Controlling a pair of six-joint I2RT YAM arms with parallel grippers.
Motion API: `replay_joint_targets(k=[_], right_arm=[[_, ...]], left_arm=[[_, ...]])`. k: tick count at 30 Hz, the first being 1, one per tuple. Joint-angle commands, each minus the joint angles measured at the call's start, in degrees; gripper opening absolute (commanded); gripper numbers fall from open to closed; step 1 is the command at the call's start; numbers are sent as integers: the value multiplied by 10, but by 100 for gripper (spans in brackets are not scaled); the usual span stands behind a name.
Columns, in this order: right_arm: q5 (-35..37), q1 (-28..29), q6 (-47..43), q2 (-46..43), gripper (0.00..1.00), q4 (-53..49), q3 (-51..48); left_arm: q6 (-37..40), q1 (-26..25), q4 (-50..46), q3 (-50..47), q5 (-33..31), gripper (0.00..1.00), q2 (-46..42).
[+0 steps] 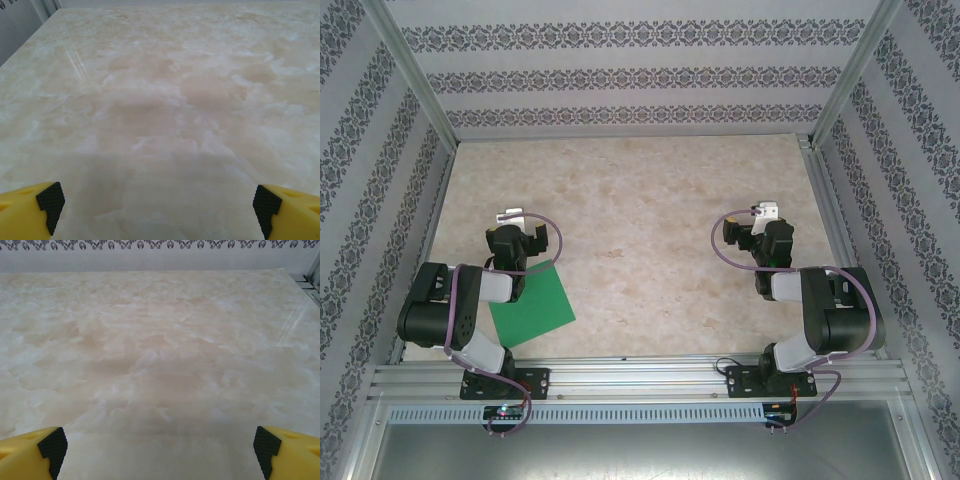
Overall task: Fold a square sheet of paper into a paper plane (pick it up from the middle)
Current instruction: Move the square sheet of paper to the center of the table.
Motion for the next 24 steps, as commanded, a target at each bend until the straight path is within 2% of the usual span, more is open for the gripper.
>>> replay_joint_targets(k=[1, 10, 14, 17, 20, 22, 24], right_arm=[[-12, -2, 3, -3, 98, 8, 10], [7, 2, 5, -7, 98, 13, 6], [8, 6, -4, -21, 98, -11, 13], [26, 13, -4, -45, 98, -26, 10], [56, 13, 24, -99, 98, -158, 46], [57, 13, 52, -127, 98, -287, 96], [50, 13, 95, -146, 98, -384, 138]], left_arm=[[1, -2, 28, 2, 6, 100, -1], [3, -2, 25, -1, 9, 100, -10], [-5, -2, -33, 11, -7, 100, -53], [-28, 0, -131, 24, -31, 100, -131], [-85, 4, -260, 66, -59, 100, -191], [-167, 4, -402, 118, -83, 100, -223], [-205, 7, -474, 146, -54, 100, -243]])
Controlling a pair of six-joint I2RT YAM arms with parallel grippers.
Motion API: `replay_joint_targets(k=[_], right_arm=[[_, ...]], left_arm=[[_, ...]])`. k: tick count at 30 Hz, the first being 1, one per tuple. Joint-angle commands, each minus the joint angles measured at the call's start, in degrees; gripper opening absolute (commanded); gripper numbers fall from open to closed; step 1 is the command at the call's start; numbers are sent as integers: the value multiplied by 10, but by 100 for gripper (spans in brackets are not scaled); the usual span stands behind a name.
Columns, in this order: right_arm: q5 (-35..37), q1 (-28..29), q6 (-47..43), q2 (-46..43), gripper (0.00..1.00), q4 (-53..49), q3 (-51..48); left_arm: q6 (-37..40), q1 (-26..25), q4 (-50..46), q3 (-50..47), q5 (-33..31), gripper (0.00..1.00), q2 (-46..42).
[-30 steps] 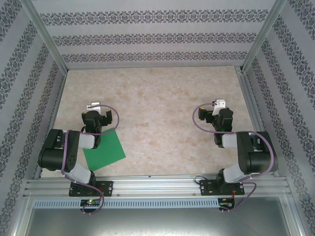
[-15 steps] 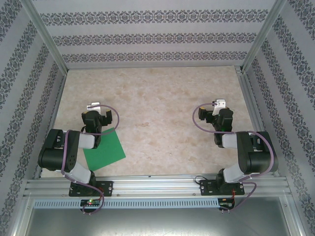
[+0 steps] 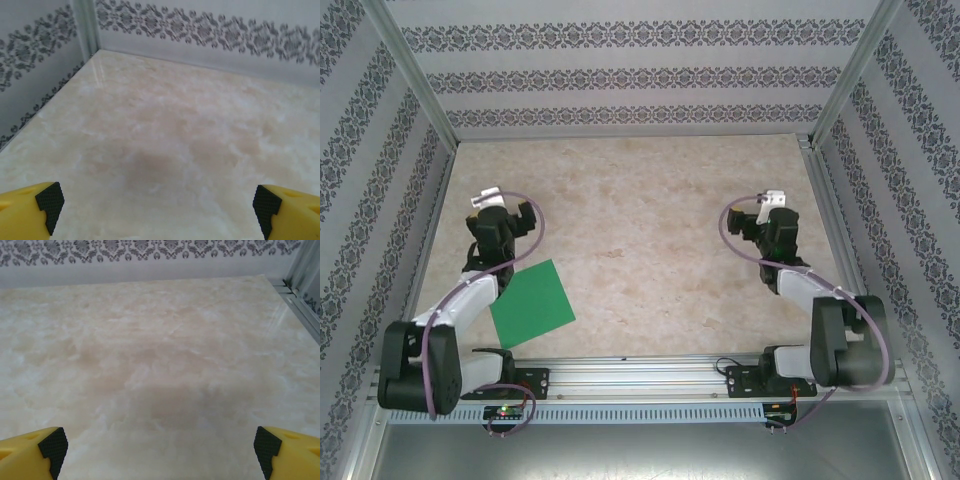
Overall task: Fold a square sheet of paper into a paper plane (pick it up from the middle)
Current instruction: Move the square sheet of paper to the center of the table.
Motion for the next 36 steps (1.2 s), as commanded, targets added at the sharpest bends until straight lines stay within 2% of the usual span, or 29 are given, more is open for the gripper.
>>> replay_joint_targets(k=[1, 3, 5, 10, 12, 17, 19, 25, 30, 36], right_arm=[[17, 4, 108, -37, 98, -203, 69], [3, 2, 190, -46, 98, -291, 97], [-37, -2, 226, -44, 98, -342, 112], [-198, -11, 297, -49, 98, -277, 80], [-240, -10, 318, -46, 98, -269, 83], [-326, 9, 326, -14, 98, -282, 116], [-314, 19, 331, -18, 98, -283, 114], [-297, 33, 331, -47, 98, -296, 100], [-306, 34, 329, -66, 98, -296, 79], [-302, 34, 309, -88, 98, -331, 68]], left_arm=[[-131, 7, -205, 41, 14, 100, -36], [-219, 9, -266, 53, 22, 100, -47], [-214, 10, -275, 56, 88, 100, -53], [-253, 9, -279, 49, 295, 100, -43], [-272, 4, -314, 59, 332, 100, -25], [-288, -41, -415, 86, 316, 100, 30], [-292, -59, -458, 102, 273, 100, 48], [-329, -93, -529, 117, 208, 100, 71], [-341, -125, -530, 104, 197, 100, 75], [-355, -133, -459, 65, 223, 100, 104]])
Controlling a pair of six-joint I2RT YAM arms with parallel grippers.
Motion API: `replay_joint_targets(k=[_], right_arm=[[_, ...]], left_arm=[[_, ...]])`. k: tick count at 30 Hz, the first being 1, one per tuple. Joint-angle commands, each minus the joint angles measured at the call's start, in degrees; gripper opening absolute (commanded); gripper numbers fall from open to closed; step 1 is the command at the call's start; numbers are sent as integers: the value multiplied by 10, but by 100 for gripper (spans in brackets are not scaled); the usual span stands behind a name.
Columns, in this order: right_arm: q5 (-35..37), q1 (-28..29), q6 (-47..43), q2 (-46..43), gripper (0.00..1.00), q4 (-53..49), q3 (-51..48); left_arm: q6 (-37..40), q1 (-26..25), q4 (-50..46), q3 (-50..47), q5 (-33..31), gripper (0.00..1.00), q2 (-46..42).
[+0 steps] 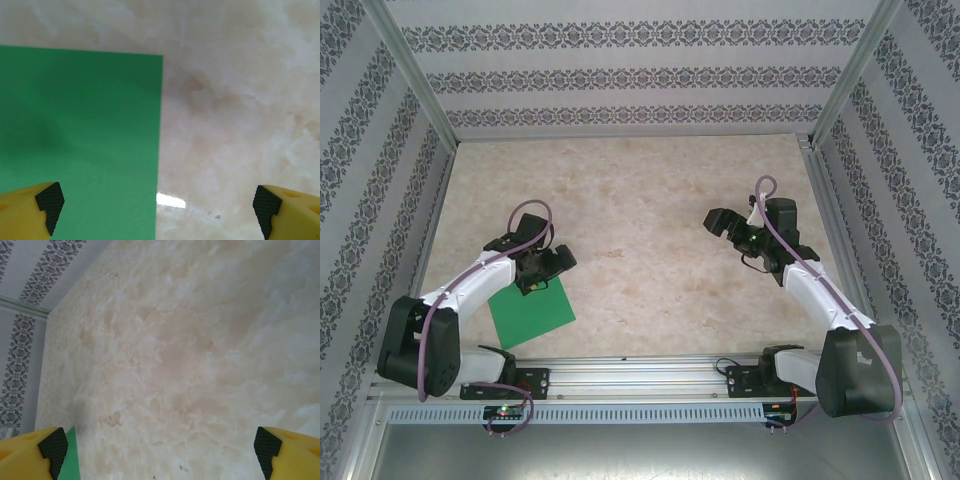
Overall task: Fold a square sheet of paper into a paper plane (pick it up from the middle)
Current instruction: Move the square sheet of paper to the center of the table.
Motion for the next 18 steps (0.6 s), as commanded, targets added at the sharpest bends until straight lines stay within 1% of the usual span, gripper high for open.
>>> replay_joint_targets(k=[1, 6, 8, 13, 18], right_arm=[[-8, 4, -14, -17, 98, -27, -12], [2, 3, -15, -35, 98, -31, -30], [1, 4, -15, -36, 98, -34, -31], [-13, 4, -10, -30, 98, -31, -40], [-22, 11, -4, -26, 98, -27, -46]], left_arm=[[-21, -9, 37, -23, 9, 100, 27], [-30, -24, 90, -26, 37, 100, 70], [-33, -38, 107, -20, 45, 100, 93], [-49, -81, 147, 8, 61, 100, 140], [-72, -132, 186, 68, 77, 100, 203]])
